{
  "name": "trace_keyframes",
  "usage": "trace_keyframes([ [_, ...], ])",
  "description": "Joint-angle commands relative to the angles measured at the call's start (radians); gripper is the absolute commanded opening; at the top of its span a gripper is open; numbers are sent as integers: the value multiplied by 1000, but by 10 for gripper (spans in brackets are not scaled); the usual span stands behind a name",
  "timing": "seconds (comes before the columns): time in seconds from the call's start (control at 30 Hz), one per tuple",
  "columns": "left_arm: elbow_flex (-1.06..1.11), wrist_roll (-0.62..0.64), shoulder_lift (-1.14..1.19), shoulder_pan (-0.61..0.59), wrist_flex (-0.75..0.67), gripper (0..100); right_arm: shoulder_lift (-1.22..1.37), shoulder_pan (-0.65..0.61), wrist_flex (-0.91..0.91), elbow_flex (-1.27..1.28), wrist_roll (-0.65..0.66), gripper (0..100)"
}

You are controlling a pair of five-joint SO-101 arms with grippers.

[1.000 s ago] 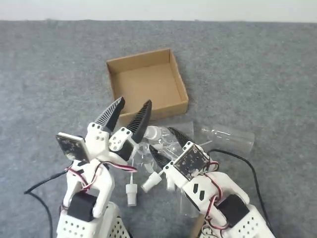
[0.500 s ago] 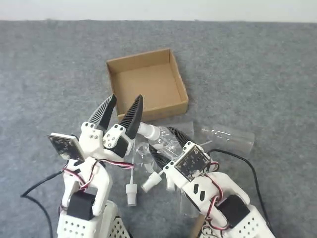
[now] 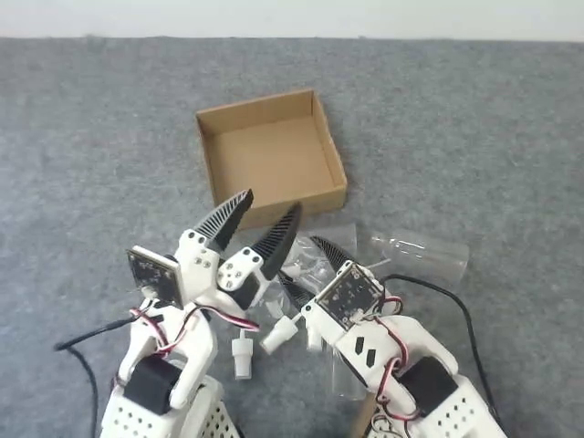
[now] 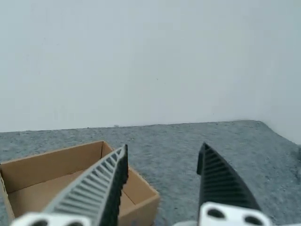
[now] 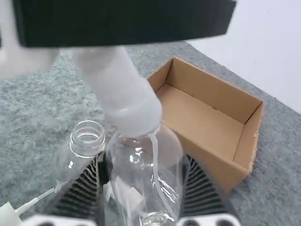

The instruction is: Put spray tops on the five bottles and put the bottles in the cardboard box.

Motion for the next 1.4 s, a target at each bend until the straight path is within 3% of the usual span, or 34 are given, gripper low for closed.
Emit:
trace_keyframes([
  [0.0,18,-18,-11,28,43,224,-22,-13,-22,-86,12,6],
  [0.23,-7,-18,-11,41,58,224,-22,-13,-27,-34,74,6],
  [0.43,-13,-32,-11,153,161,224,-22,-7,-27,-34,74,6],
  [0.73,-47,-34,-11,152,169,224,-22,62,-27,-32,72,6],
  [1.23,-240,60,-12,-146,164,224,-22,68,-18,-11,72,6],
  [1.37,-285,55,-12,-261,163,224,-22,124,-18,-11,32,6],
])
